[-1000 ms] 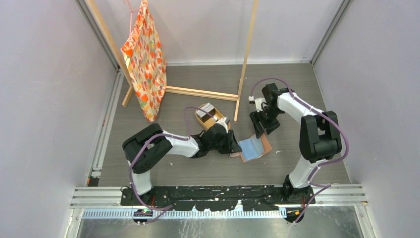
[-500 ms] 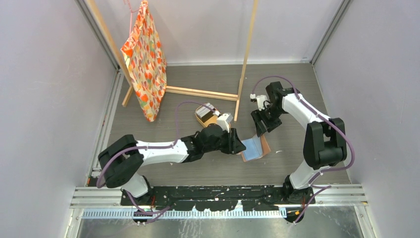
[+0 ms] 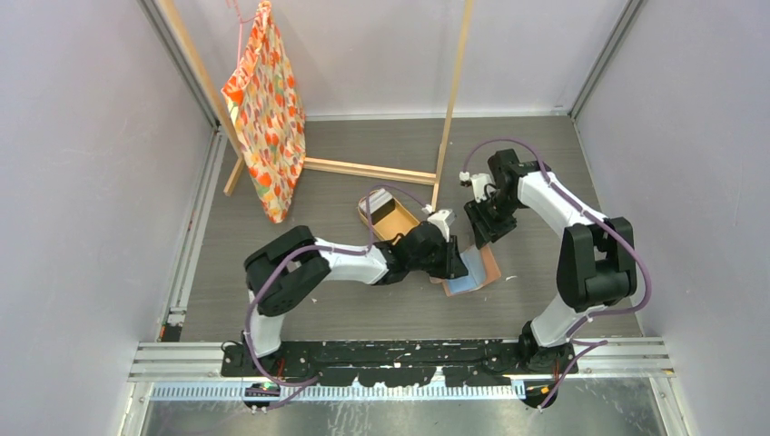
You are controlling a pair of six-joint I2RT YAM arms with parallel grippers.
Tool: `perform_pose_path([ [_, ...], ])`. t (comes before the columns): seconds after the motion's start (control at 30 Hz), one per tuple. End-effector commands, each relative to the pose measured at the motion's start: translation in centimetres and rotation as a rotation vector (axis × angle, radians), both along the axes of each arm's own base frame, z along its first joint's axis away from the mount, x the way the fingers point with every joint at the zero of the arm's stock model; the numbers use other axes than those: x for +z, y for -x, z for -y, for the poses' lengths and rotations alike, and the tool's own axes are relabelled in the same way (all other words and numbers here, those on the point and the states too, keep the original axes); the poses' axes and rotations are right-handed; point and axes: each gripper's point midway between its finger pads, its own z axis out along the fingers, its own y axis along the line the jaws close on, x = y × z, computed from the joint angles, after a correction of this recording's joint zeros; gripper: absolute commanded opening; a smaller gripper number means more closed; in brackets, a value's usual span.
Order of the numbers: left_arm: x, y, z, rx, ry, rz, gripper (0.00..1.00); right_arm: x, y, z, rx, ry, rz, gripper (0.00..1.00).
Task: Put the credit cards into the card holder
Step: Open the card holder at the center of the board.
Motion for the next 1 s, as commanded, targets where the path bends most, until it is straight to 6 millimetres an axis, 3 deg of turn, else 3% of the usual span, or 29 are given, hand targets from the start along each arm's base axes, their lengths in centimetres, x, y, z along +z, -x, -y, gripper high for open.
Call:
perform_pose_path([
  [0.0,-1.7,-0.6,1.0,0.002,-0.047,-0.020,0.21,-0.5,0.0,0.8,-0.014,0.035,-0.015,0.49],
  [0.13,-5.7,-1.0,-2.0,0.087,-0.136,-0.078,0.13,-1.5,-0.2,2.0,-0.027,0.110,-0.023,0.46],
  [0.27,-6.8,-0.3,-4.3,0.119,-0.170,-0.084,0.13,-2.9,0.3,3.0,-0.028,0.162,-0.074,0.44],
  [0.47,-7.9,1.0,-5.8,0.115,-0.185,-0.115,0.13,-4.8,1.6,1.4,0.026,0.162,-0.155,0.44],
  [0.6,-7.7,1.1,-6.6,0.127,-0.186,-0.106,0.13,-5.9,2.3,0.4,0.082,0.198,-0.183,0.47],
  [0.7,-6.6,1.1,-6.7,0.122,-0.174,-0.085,0.13,-5.5,2.0,-0.1,0.096,0.196,-0.162,0.51],
  [0.97,-2.6,1.2,-5.9,0.073,-0.171,-0.006,0.14,-0.2,0.1,-0.6,0.094,0.088,0.072,0.67],
])
